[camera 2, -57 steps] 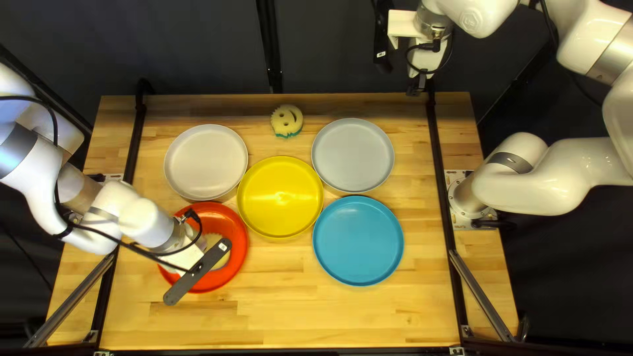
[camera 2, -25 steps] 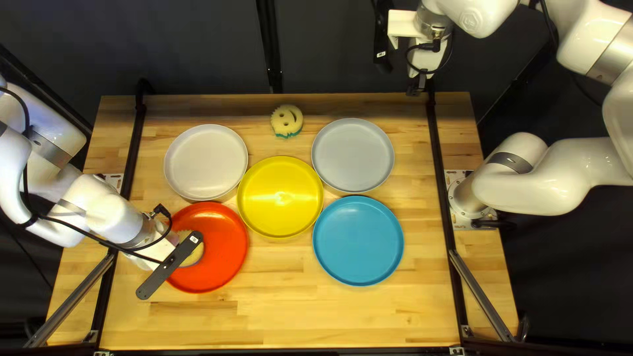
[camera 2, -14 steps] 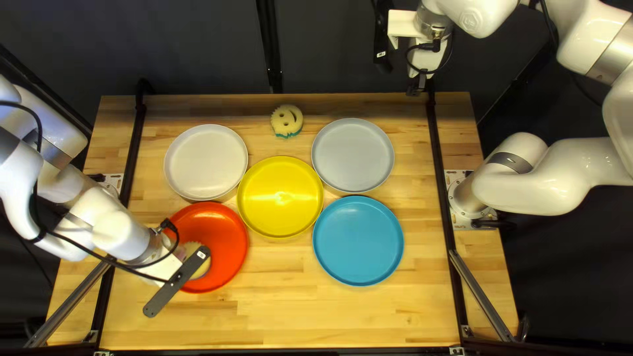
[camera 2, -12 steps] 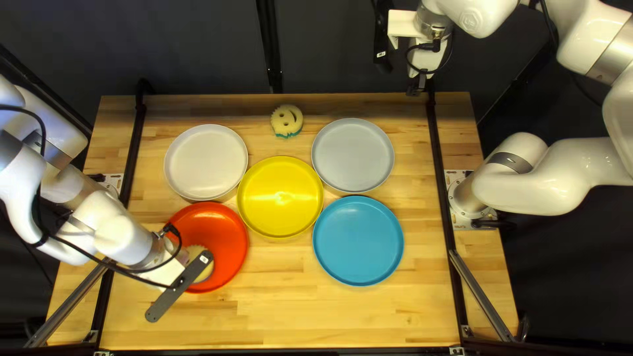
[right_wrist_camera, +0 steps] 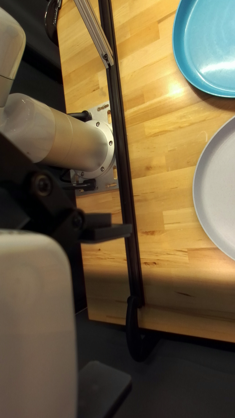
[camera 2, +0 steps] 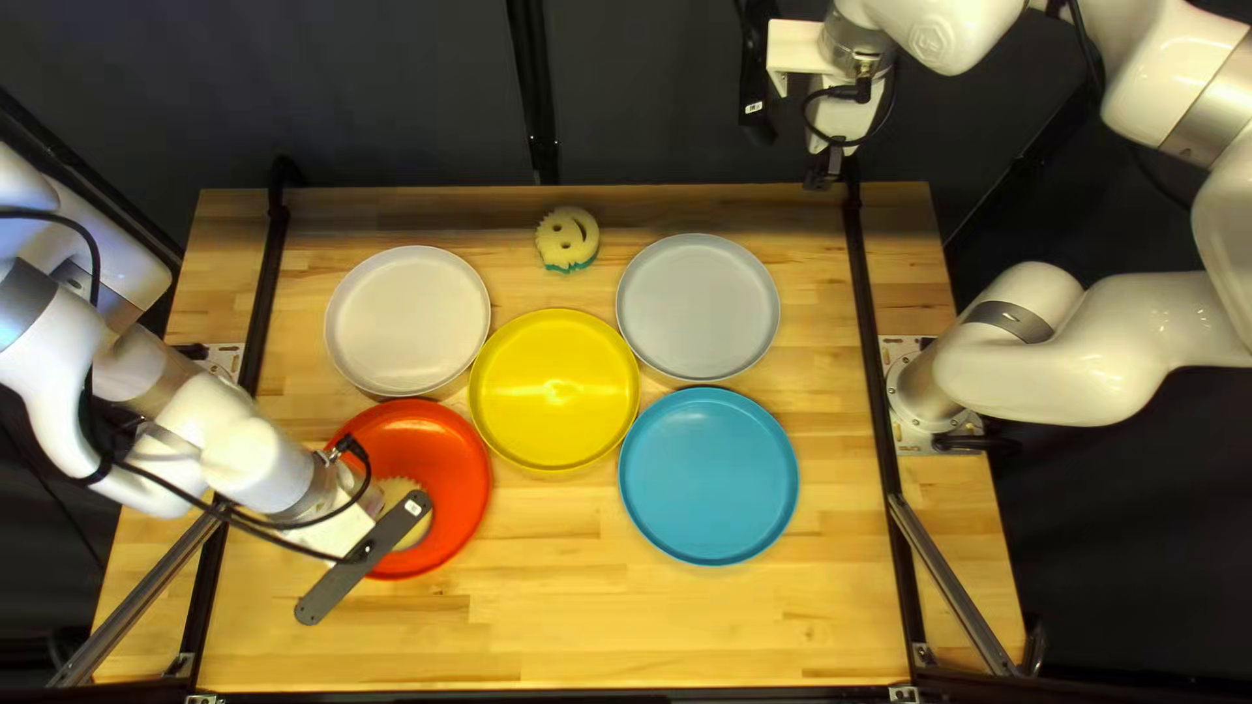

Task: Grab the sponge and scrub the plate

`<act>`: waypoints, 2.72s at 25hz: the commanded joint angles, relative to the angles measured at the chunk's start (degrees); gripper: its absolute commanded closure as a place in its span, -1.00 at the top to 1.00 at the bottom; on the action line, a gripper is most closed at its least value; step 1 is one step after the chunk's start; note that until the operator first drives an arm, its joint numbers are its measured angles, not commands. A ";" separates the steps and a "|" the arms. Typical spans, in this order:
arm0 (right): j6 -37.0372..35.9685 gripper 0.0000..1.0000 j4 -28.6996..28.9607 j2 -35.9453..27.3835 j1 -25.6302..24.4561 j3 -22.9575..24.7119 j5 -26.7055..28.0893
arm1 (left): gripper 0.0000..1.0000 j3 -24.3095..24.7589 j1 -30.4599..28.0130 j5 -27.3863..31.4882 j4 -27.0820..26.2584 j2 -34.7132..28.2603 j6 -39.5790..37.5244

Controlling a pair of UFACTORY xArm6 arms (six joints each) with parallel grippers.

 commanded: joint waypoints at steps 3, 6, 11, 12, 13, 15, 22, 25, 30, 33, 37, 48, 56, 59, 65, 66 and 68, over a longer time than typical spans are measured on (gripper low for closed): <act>0.00 1.00 0.00 0.00 0.00 0.00 0.00 | -1.00 -1.15 6.46 4.28 -0.56 -1.76 6.80; 0.00 1.00 0.00 0.00 0.00 0.00 0.00 | -1.00 -2.65 7.49 4.92 -0.25 -0.54 8.02; 0.00 1.00 0.00 0.00 0.00 0.00 0.00 | -1.00 -4.32 3.73 3.47 -0.11 2.44 5.31; 0.00 1.00 0.00 0.00 0.00 0.00 0.00 | -1.00 -4.50 2.80 3.29 -0.01 2.73 4.45; 0.00 1.00 0.00 0.00 0.00 0.00 0.00 | -1.00 -4.81 1.24 3.11 0.21 3.19 2.92; 0.00 1.00 0.00 0.00 0.00 0.00 0.00 | -1.00 -5.32 -1.79 3.14 0.79 3.53 -0.39; 0.00 1.00 0.00 0.00 0.00 0.00 0.00 | -1.00 -7.13 -6.98 4.97 3.32 3.49 -7.82; 0.00 1.00 0.00 0.00 0.00 0.00 0.00 | -1.00 -6.88 -5.85 3.54 2.47 4.69 -5.85; 0.00 1.00 0.00 0.00 0.00 0.00 0.00 | -1.00 -7.45 -2.04 2.71 1.87 6.07 -1.21; 0.00 1.00 0.00 0.00 0.00 0.00 0.00 | -1.00 -8.59 0.78 3.52 1.93 6.50 1.89; 0.00 1.00 0.00 0.00 0.00 0.00 0.00 | -1.00 -10.45 3.81 4.33 2.38 7.55 5.01; 0.00 1.00 0.00 0.00 0.00 0.00 0.00 | -1.00 -7.96 -1.25 4.45 3.71 4.55 -0.92; 0.00 1.00 0.00 0.00 0.00 0.00 0.00 | -1.00 -5.80 -8.33 4.57 5.25 1.96 -10.57; 0.00 1.00 0.00 0.00 0.00 0.00 0.00 | -1.00 -4.57 -9.33 4.99 5.53 0.29 -12.63; 0.00 1.00 0.00 0.00 0.00 0.00 0.00 | -1.00 -4.89 -5.93 1.05 1.91 4.76 -5.40; 0.00 1.00 0.00 0.00 0.00 0.00 0.00 | -1.00 -5.05 -5.21 0.43 1.14 5.60 -3.77; 0.00 1.00 0.00 0.00 0.00 0.00 0.00 | -1.00 -5.43 -3.79 -0.41 -0.20 6.85 -0.75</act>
